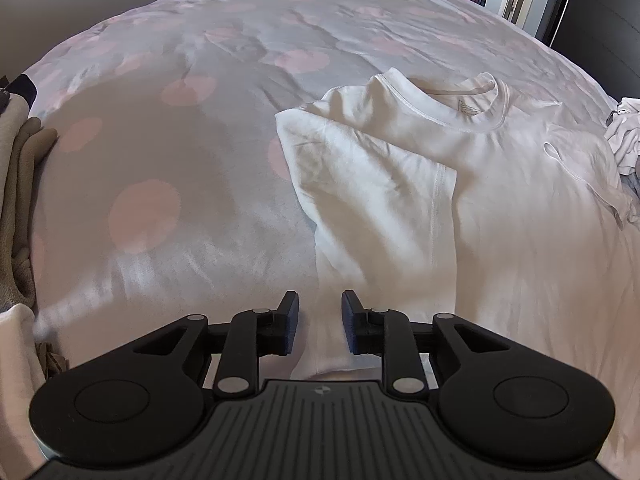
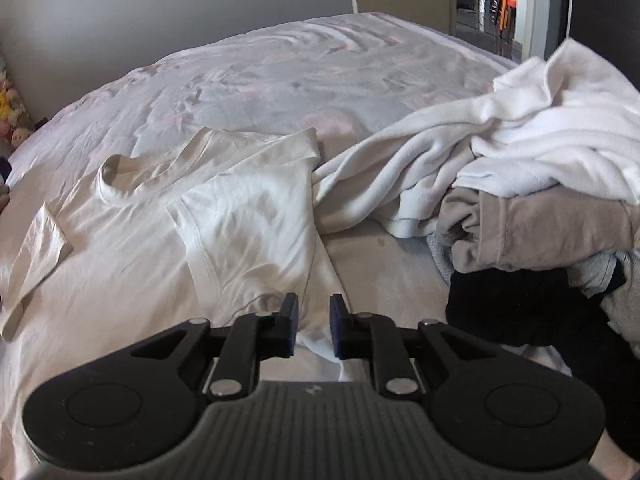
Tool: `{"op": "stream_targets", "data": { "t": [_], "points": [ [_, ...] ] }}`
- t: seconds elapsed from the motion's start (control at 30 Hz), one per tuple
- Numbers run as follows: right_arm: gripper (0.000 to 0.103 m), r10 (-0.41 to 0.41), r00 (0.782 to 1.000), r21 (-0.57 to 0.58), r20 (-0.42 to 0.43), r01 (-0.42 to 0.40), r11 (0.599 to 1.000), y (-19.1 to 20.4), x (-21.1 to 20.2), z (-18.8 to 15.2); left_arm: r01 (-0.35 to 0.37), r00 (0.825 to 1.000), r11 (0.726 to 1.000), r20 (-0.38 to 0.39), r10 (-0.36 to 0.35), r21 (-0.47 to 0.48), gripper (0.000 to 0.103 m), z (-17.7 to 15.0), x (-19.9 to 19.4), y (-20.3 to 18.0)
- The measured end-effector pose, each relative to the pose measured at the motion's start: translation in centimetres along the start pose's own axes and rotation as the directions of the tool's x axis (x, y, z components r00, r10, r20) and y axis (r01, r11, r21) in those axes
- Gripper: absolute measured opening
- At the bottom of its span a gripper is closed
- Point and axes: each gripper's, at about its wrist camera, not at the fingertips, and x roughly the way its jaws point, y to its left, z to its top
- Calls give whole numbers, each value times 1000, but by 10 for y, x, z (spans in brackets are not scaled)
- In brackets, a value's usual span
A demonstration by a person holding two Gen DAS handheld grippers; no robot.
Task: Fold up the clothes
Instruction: 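Open the right gripper and withdraw both tools above the shirt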
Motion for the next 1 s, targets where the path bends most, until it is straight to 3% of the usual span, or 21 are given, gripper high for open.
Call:
{"op": "stream_targets", "data": {
  "t": [0.2, 0.27, 0.33, 0.37, 0.4, 0.43, 0.63, 0.7, 1.0],
  "points": [
    [30, -42, 999, -167, -22, 38, 985, 27, 15, -17, -3, 1000, 1000, 7, 3, -8, 24, -8, -8, -5],
    [40, -85, 996, -229, -7, 82, 970, 36, 22, -21, 3, 1000, 1000, 5, -3, -7, 24, -12, -10, -6],
    [38, -139, 990, -270, 26, 141, 952, 41, 26, -23, 5, 1000, 1000, 2, -4, -9, 25, -16, -11, -7],
    [27, -168, 985, -282, 45, 173, 944, 42, 28, -24, 3, 1000, 1000, -1, -3, -11, 26, -18, -11, -6],
    [14, -179, 983, -271, 44, 185, 945, 39, 27, -23, 2, 1000, 1000, -3, -2, -14, 26, -19, -11, -6],
    [7, -190, 981, -259, 43, 195, 946, 36, 27, -21, 1, 1000, 1000, -4, -1, -17, 26, -20, -11, -5],
    [6, -275, 960, -213, 47, 279, 937, 11, 21, -23, 8, 1000, 998, -8, -8, -59, 26, -22, -7, 1],
    [6, -253, 967, -153, 31, 255, 955, 0, 22, -23, 5, 1000, 998, -10, -6, -66, 26, -21, -5, 1],
    [8, -251, 968, -114, -1, 249, 962, -8, 5, -34, -14, 1000, 999, -28, 12, -48, 26, -23, -15, -2]
  ]
}}
